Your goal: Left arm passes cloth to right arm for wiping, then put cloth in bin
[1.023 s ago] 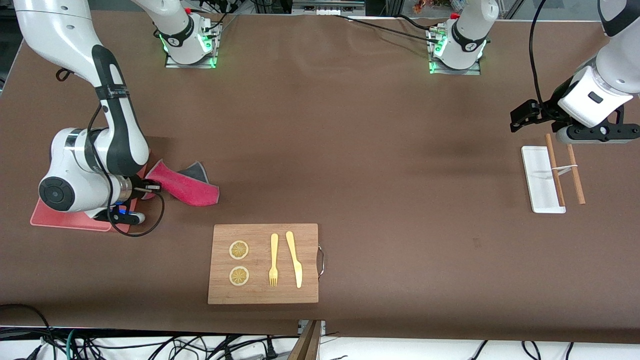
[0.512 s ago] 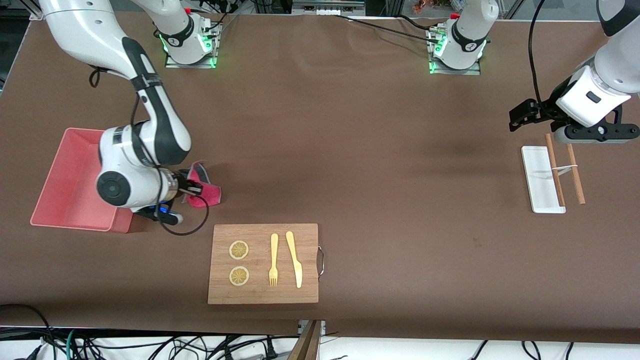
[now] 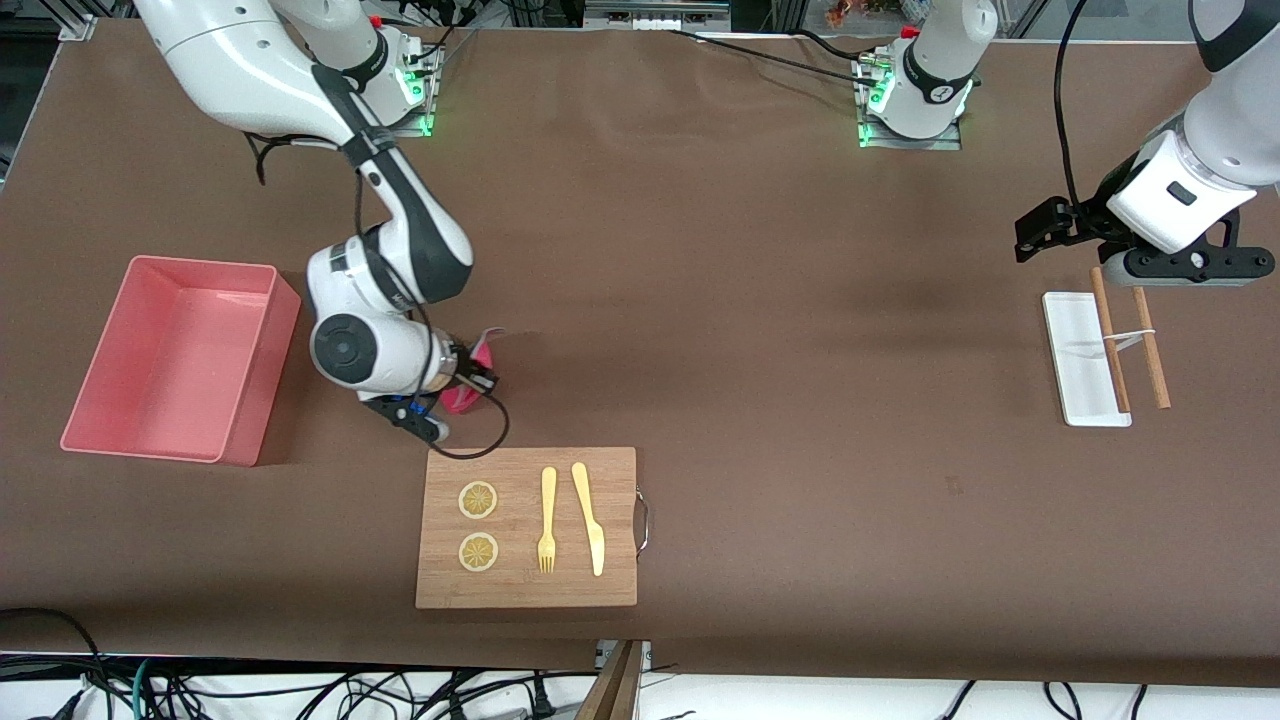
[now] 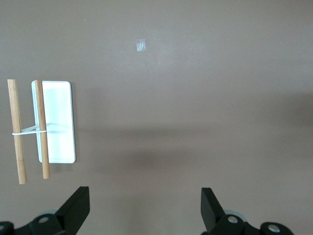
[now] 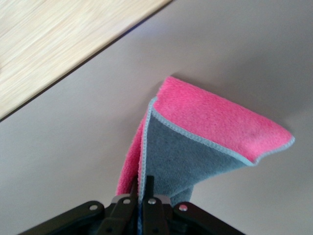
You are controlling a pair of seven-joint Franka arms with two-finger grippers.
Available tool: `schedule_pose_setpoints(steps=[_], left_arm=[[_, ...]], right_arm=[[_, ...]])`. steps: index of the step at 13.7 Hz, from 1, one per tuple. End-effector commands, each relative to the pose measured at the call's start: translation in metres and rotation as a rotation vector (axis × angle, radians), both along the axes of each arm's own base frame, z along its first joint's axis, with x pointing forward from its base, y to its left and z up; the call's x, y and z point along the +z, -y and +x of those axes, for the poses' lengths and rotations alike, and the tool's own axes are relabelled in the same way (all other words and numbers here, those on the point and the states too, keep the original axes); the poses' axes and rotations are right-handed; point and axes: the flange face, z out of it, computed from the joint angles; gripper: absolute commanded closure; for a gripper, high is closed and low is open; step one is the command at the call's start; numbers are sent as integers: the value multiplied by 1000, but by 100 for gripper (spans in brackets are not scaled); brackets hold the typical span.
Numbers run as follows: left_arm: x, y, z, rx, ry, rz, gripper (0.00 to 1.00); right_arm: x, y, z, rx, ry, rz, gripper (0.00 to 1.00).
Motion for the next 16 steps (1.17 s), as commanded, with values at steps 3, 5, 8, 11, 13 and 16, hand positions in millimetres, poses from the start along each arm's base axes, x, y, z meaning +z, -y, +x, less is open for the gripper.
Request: schedule_pose_setpoints(steps=[3,5,8,11,13,16], left_arm=[[7,5,-3,-26,-7,-9,0],[7,5,-3,-26,-9,-10,0],[7,6,-3,-29,-7,-9,0],[8,8,-3,-32,-5,-9,0],[7,8,-3,-32,-7,-9,0],[8,8,-4,-32,-7,-8,0]], right_arm=[[3,-58,-16,-128,35,52,100],[9,-76,-21,-160,47,80,100],[13,-69,-19,-158,47,78,100],[10,-31,-6,-51,21,66,100],[13,4,5,9,8,51,100],[18,69,19,119,-24,25,100]])
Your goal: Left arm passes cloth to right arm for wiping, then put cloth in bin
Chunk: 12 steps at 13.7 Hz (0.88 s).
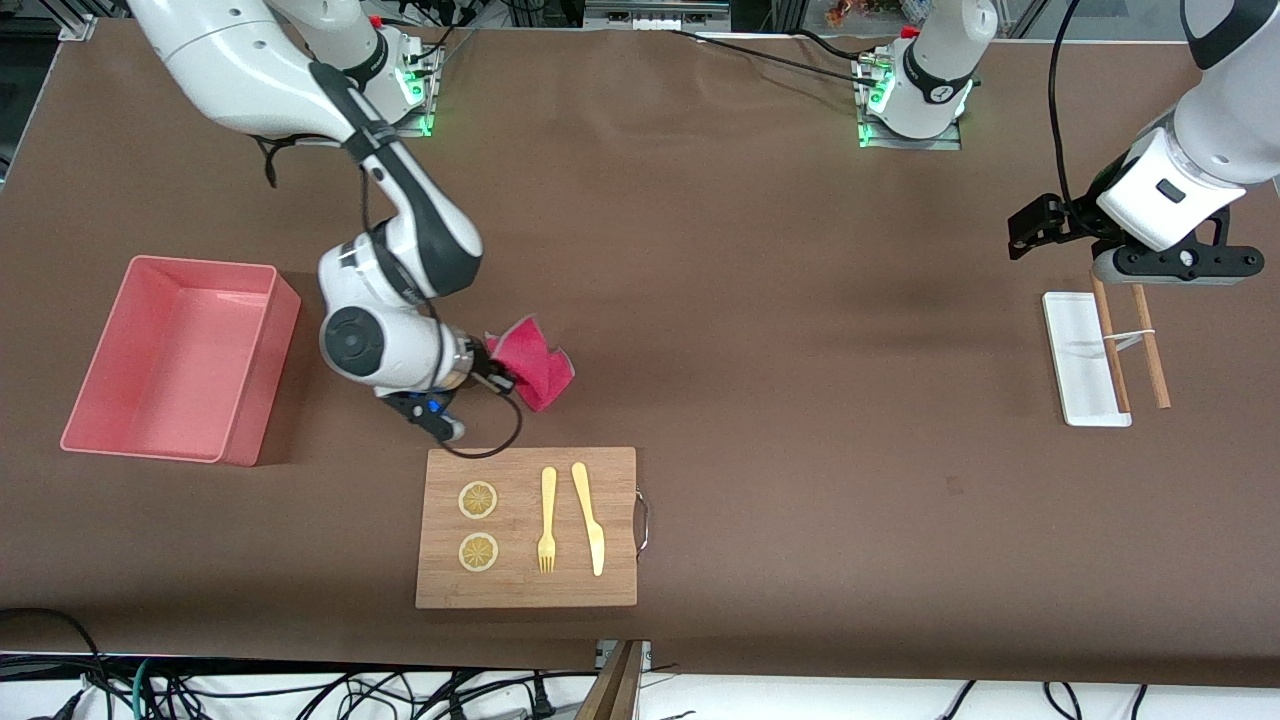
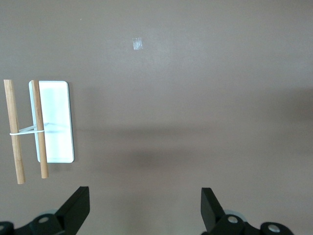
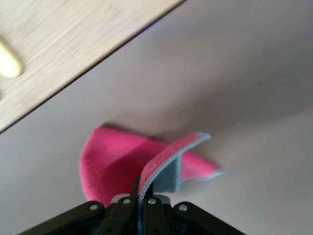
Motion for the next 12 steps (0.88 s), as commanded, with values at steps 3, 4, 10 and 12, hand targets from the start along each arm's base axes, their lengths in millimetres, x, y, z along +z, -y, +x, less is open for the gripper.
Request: schedule_pose_setpoints(steps=[3,4,10,12], left_arm=[[7,2,-3,-19,-7,-10,0],[7,1,-3,-18,-7,-8,0],[7,2,-3,-19,-9,-10,0],[7,2,-3,-19,-9,-8,0]], right_arm=[[22,91,12,177,-39,-27,100],[26,107,13,203,-48,-28,100],[72,204,10,353,-98,1,100],[114,214,9,361,-139,-1,100]])
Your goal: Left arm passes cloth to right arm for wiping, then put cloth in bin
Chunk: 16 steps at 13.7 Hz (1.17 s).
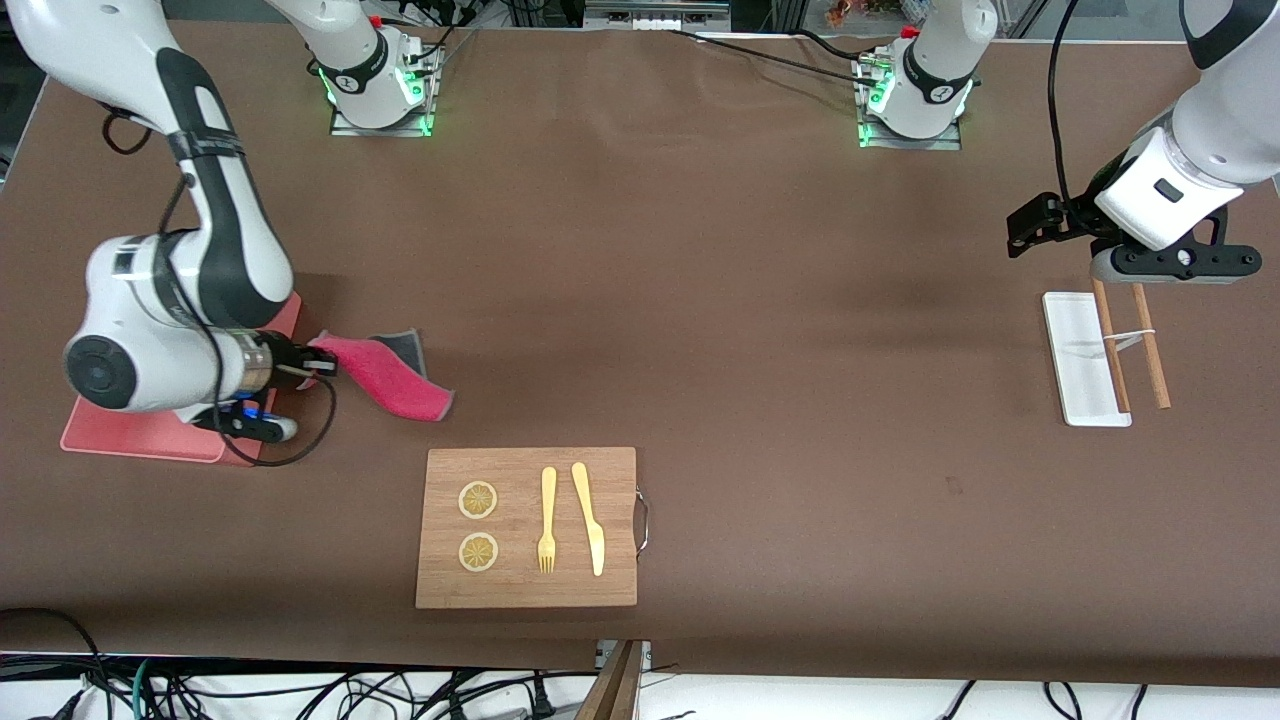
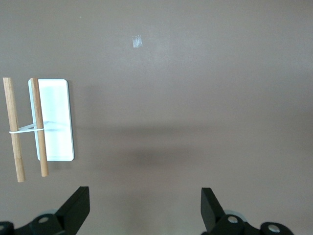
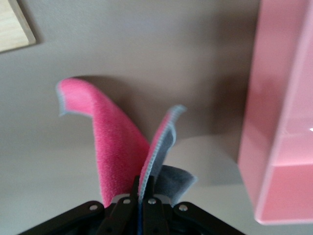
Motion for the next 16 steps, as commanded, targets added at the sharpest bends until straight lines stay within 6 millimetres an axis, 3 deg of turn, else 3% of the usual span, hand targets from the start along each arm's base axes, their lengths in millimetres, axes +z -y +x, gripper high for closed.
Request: schedule_pose_setpoints(steps=[1,4,7,10,12,14,16], left_arm=[[7,1,-2,-18,-1,-9,0],[7,1,-2,-18,-1,-9,0],[7,1,-2,-19,-2,-11,0],[7,1,-2,-18,-2,-11,0],[7,1,-2,-18,-1,-9,0],[7,4,-2,-22,-1,-9,0],[7,4,-2,-22,-1,-9,0]], right_arm=[[67,7,-4,33,-49,-5,100],[133,37,-11,30,-92,-6,100],[165,99,-23,95,-83,-8,100],[165,166,-34,183,-80,31,100],[160,195,-39,191,-97,17,100],[140,212,-44,188,-117,9,100],[107,229,-46,176,-125,4,100]])
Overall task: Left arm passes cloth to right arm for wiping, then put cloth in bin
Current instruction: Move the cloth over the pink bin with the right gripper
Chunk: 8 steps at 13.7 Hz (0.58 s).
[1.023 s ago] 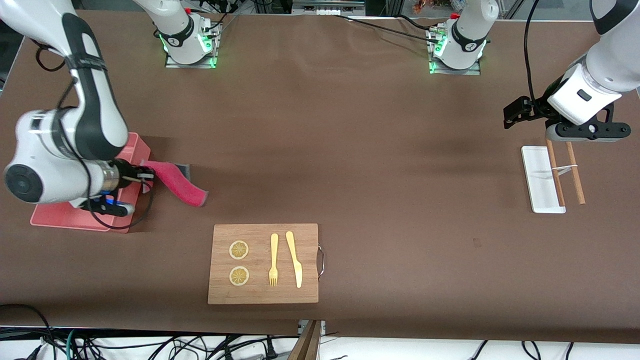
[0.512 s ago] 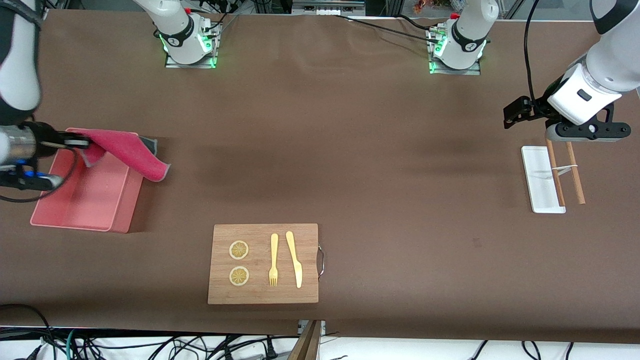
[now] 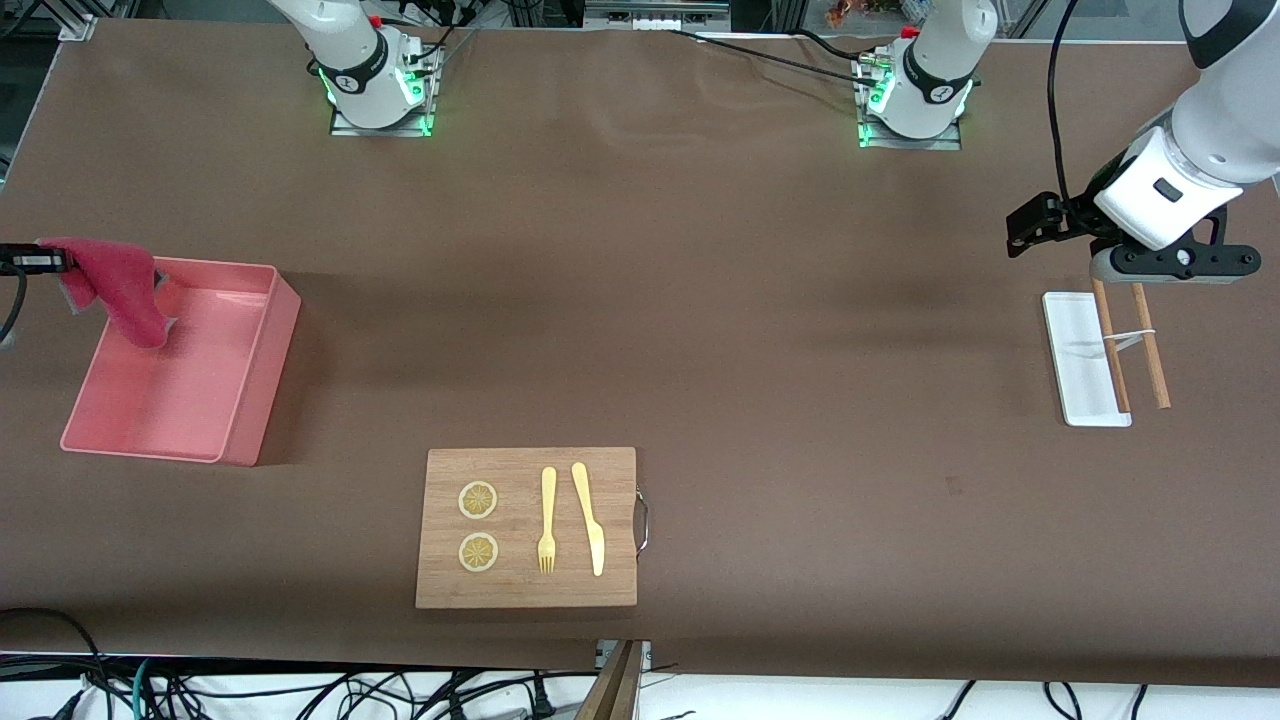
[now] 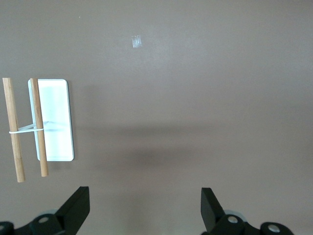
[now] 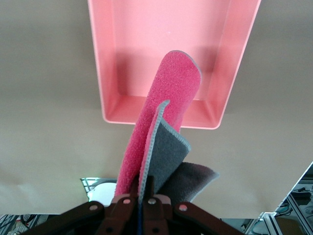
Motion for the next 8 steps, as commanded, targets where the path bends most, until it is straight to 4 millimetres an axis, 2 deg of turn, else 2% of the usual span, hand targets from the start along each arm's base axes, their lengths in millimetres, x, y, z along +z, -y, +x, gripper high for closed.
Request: schedule_pose_setpoints(steps=[1,4,8], left_arm=[[7,2,-2,-20,-2,-9,0],[7,3,-2,-21,-2,-9,0],[7,2,-2,-20,-2,-9,0]], right_arm=[[-48,13,-2,21,-17,-11,100],[-94,16,-1,27,8,-15,100],[-145,17,0,40,59,-27,100]])
